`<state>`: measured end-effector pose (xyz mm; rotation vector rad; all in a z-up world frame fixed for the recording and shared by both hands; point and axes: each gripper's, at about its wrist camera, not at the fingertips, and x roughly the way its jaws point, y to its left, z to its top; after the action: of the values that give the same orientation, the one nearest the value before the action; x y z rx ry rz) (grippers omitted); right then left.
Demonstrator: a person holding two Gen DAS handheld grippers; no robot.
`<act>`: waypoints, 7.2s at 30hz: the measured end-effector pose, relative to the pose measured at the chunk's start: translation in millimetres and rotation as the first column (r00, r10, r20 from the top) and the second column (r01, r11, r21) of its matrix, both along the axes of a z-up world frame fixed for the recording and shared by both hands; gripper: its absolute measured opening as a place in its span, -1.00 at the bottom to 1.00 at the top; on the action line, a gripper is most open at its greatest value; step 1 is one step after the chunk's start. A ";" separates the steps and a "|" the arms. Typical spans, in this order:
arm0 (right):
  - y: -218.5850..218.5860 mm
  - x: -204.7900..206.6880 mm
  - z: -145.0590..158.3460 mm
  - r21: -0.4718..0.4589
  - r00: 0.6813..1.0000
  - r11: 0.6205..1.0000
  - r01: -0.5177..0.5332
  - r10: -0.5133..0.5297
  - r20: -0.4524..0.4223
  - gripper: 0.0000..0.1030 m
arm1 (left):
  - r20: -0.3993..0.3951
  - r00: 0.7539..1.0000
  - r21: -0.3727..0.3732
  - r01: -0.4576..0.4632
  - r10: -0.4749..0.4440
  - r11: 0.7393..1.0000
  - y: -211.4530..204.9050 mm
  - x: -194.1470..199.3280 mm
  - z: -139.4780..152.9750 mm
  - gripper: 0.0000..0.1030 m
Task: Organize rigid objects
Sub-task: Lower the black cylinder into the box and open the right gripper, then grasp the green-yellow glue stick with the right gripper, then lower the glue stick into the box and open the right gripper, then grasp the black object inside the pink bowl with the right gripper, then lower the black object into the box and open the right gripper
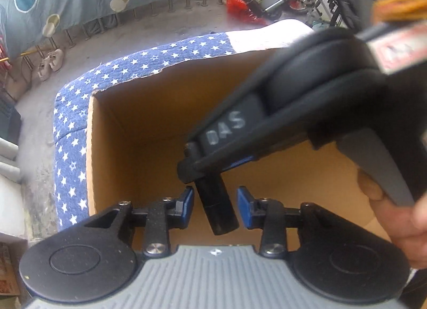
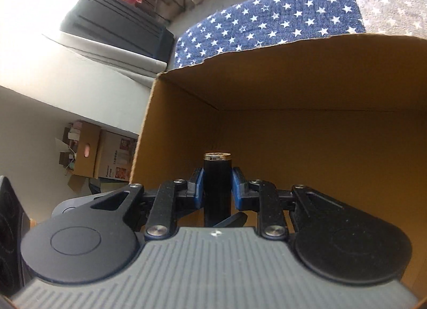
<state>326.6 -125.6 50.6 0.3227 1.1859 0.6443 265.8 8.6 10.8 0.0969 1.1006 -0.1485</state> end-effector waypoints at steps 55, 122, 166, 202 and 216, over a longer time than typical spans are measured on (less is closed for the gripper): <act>-205.0 -192.2 -100.4 0.171 0.973 0.961 0.219 -0.229 0.040 -0.62 | -0.004 0.967 -0.105 0.254 -0.255 0.962 -168.0 -123.9 -67.5 -0.27; -171.6 -120.4 36.3 0.319 0.964 0.931 0.177 -0.229 0.133 -0.30 | 0.225 0.971 -0.068 0.102 -0.084 0.992 -12.6 -101.6 85.4 -0.11; -156.2 -239.4 -97.7 0.135 0.975 0.987 0.090 -0.115 0.192 -0.34 | 0.060 0.964 -0.186 0.266 -0.259 0.946 -104.5 -193.2 -49.9 -0.07; -130.1 -257.5 2.7 0.187 0.903 0.982 0.034 -0.110 0.416 -0.70 | 0.368 0.904 -0.106 0.274 -0.218 0.956 -68.3 -218.2 64.1 -0.48; -48.3 -74.7 18.7 0.150 0.991 0.988 -0.042 0.023 0.130 -0.71 | 0.122 0.991 -0.131 0.070 -0.054 0.989 4.6 -76.9 45.6 -0.45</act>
<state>251.9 -173.9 69.2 0.3861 1.0237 0.7753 188.8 13.3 56.4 0.0178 0.9668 -0.2695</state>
